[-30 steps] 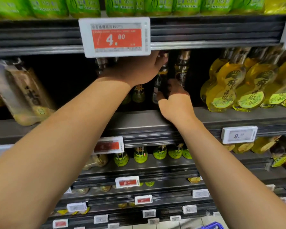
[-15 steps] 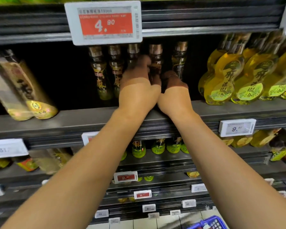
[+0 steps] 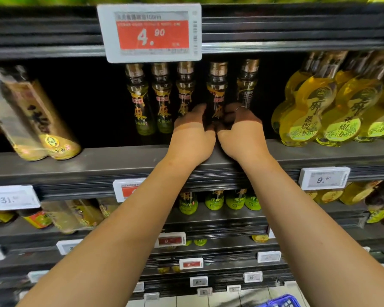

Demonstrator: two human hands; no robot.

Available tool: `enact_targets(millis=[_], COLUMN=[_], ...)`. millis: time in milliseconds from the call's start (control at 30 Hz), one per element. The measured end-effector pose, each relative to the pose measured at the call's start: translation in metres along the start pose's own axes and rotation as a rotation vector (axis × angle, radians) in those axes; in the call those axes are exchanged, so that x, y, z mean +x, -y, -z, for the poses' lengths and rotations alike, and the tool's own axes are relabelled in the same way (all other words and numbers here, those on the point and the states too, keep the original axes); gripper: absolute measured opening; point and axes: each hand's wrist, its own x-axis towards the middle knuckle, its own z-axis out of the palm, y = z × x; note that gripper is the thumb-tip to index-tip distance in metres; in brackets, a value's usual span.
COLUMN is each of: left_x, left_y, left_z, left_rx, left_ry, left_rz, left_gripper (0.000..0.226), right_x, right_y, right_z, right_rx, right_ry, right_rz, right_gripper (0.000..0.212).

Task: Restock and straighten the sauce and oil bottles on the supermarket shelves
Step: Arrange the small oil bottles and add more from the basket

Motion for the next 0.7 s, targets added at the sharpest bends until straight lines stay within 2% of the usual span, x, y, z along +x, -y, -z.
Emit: enact_targets(millis=[133,300,367,433,500,567,600,700], left_x=[-0.001,0.000,-0.008,-0.017,-0.021,-0.014,-0.008,0.013], left_y=[0.000,-0.006,-0.001,0.012,0.030,0.051,0.062,0.086], left_z=[0.002,0.009,0.019,0.033,0.052,0.070,0.078,0.092], left_rx=[0.070,0.131,0.098,-0.045,-0.163,-0.191,-0.165,-0.121], left_ry=[0.006,0.063,-0.043,-0.234,-0.468,-0.622,-0.626,-0.404], left_rz=[-0.002,0.017,-0.075,-0.136,-0.068,0.059,0.134,0.328], left_gripper=[0.061,0.059,0.048,0.028,0.011,0.026,0.038,0.073], right_x=[-0.001,0.003,0.005,0.008,0.009,0.010,0.011,0.011], right_y=[0.007,0.015,0.017,0.018,0.020,0.023,0.025,0.030], right_z=[-0.003,-0.004,-0.005,-0.006,-0.007,-0.007,-0.007,-0.008], right_rx=[-0.093,-0.085,-0.119,-0.155,-0.168,-0.205,-0.229,-0.269], right_ry=[0.008,0.046,0.048,0.047,0.038,0.032,0.036,0.057], right_rz=[0.050,0.036,0.011,-0.022,-0.024,-0.019,-0.018,-0.020], right_gripper=[0.040,0.044,0.046,0.049,0.049,0.047,0.048,0.051])
